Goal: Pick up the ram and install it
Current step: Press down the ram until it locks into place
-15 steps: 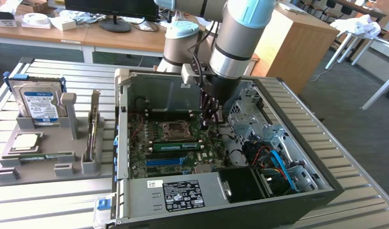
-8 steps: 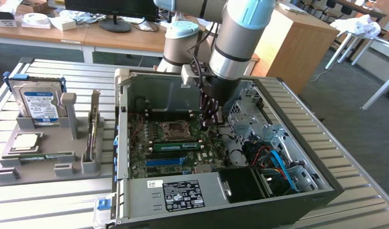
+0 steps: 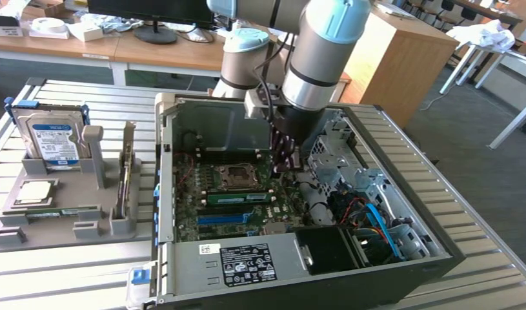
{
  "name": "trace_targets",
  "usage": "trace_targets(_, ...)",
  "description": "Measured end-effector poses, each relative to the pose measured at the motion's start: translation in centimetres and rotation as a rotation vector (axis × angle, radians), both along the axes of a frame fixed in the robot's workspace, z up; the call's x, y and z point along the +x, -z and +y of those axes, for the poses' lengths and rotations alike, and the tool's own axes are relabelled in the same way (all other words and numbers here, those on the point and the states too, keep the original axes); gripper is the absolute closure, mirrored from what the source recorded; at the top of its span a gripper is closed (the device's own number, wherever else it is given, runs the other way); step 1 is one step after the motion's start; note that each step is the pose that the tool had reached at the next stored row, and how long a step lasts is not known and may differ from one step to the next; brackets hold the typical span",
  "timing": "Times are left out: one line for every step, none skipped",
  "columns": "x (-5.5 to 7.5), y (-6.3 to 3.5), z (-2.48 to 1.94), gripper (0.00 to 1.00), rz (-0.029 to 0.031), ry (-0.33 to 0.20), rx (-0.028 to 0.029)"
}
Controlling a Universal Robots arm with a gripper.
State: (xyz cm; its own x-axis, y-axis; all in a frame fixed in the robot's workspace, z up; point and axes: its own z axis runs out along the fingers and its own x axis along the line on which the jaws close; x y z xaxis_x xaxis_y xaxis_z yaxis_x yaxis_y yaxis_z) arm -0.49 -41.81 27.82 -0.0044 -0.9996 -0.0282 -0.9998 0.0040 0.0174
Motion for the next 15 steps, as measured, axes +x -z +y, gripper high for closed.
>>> trace_targets(0.00,0.10,0.00,0.90,0.0001,0.000,0.0000)
trace_targets(0.00,0.28,0.00,0.90,0.0000,0.000,0.0001)
trace_targets(0.00,0.38,0.00,0.90,0.0000,0.000,0.0001)
trace_targets(0.00,0.56,0.00,0.90,0.0000,0.000,0.0001)
trace_targets(0.00,0.64,0.00,0.90,0.0001,0.000,0.0001)
trace_targets(0.00,0.71,0.00,0.90,0.0001,0.000,0.0000)
trace_targets(0.00,0.79,0.00,0.90,0.0000,0.000,0.0001)
trace_targets(0.00,0.86,0.00,0.90,0.0000,0.000,0.0001)
trace_targets(0.00,0.93,0.00,0.90,0.0001,0.000,0.0001)
trace_targets(0.00,0.99,0.00,0.90,0.0000,0.000,0.0000)
trace_targets(0.00,1.05,0.00,0.90,0.0000,0.000,0.0002)
trace_targets(0.00,1.07,0.00,0.90,0.0001,0.000,-0.0002)
trace_targets(0.00,1.07,0.00,0.90,0.0001,0.000,-0.0003)
trace_targets(0.00,1.07,0.00,0.90,0.0002,0.000,-0.0003)
trace_targets(0.00,1.09,0.00,0.90,0.0000,0.000,0.0000)
